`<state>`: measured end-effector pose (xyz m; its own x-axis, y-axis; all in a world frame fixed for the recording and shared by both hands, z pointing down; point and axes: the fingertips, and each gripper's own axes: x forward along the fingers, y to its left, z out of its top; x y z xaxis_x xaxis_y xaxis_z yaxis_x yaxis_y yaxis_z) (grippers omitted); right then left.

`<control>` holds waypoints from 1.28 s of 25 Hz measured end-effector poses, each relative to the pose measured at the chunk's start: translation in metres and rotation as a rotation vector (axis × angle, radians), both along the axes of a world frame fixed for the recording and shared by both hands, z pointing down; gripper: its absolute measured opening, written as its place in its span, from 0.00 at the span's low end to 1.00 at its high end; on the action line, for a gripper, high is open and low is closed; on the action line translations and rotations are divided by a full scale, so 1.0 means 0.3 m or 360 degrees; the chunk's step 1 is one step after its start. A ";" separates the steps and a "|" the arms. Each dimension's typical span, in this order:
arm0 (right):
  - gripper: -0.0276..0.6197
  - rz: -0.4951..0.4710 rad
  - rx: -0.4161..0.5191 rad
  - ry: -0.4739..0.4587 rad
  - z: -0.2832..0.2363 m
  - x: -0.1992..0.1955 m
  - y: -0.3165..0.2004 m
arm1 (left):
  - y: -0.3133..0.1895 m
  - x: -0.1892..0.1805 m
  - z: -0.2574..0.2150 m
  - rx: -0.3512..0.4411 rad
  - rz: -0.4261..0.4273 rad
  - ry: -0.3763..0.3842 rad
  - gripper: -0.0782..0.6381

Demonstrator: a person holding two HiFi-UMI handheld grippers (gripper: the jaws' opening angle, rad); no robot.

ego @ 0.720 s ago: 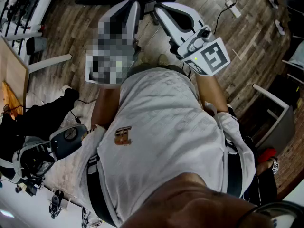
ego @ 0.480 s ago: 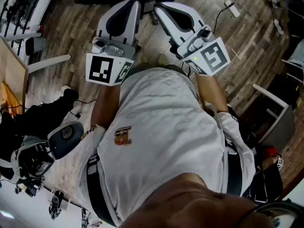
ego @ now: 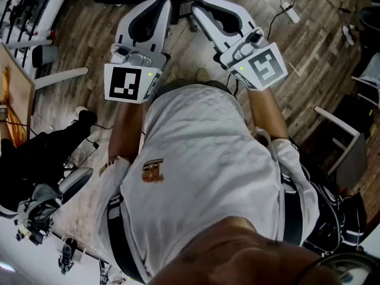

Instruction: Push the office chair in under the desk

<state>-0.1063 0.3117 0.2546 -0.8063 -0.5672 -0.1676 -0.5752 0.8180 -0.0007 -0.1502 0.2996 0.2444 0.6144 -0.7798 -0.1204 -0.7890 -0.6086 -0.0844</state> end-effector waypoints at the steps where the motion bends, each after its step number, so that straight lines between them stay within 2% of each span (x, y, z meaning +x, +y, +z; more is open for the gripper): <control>1: 0.10 0.0001 0.0015 0.0034 0.000 0.011 -0.005 | -0.005 0.001 0.007 0.0005 -0.0010 -0.0040 0.14; 4: 0.10 0.0000 0.0051 0.0153 0.034 0.038 -0.025 | -0.028 -0.011 0.037 0.0017 -0.0044 -0.0165 0.14; 6: 0.10 0.0012 0.0088 0.0213 0.046 0.047 -0.046 | -0.046 -0.029 0.056 0.0045 -0.0069 -0.0290 0.14; 8: 0.10 0.0030 0.0115 0.0276 0.051 0.061 -0.067 | -0.060 -0.048 0.069 0.0074 -0.0085 -0.0450 0.18; 10: 0.10 0.0060 0.0147 0.0362 0.048 0.089 -0.092 | -0.077 -0.065 0.080 0.0091 -0.0097 -0.0612 0.28; 13: 0.14 0.0072 0.0190 0.0523 0.064 0.151 -0.145 | -0.118 -0.083 0.112 0.0112 -0.0136 -0.0895 0.33; 15: 0.26 0.0055 0.0223 0.0688 0.091 0.190 -0.186 | -0.154 -0.086 0.145 0.0131 -0.0163 -0.1092 0.39; 19: 0.35 0.0087 0.0306 0.1046 0.137 0.240 -0.260 | -0.218 -0.109 0.217 0.0156 -0.0200 -0.1517 0.48; 22: 0.39 0.0116 0.0437 0.1300 0.172 0.254 -0.299 | -0.248 -0.125 0.271 0.0164 -0.0211 -0.1765 0.52; 28: 0.42 0.0115 0.0770 0.1926 0.258 0.262 -0.397 | -0.308 -0.180 0.334 0.0218 -0.0285 -0.2141 0.55; 30: 0.42 0.0131 0.0835 0.2069 0.281 0.280 -0.440 | -0.327 -0.191 0.347 0.0237 -0.0321 -0.2231 0.55; 32: 0.42 0.0152 0.0867 0.2149 0.296 0.292 -0.477 | -0.341 -0.190 0.348 0.0275 -0.0353 -0.2269 0.55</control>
<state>-0.0187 0.1688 0.3432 -0.4847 -0.7417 0.4636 0.0621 0.4995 0.8641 -0.2072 0.1971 0.3487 0.1612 -0.9120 0.3772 -0.0481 -0.3890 -0.9200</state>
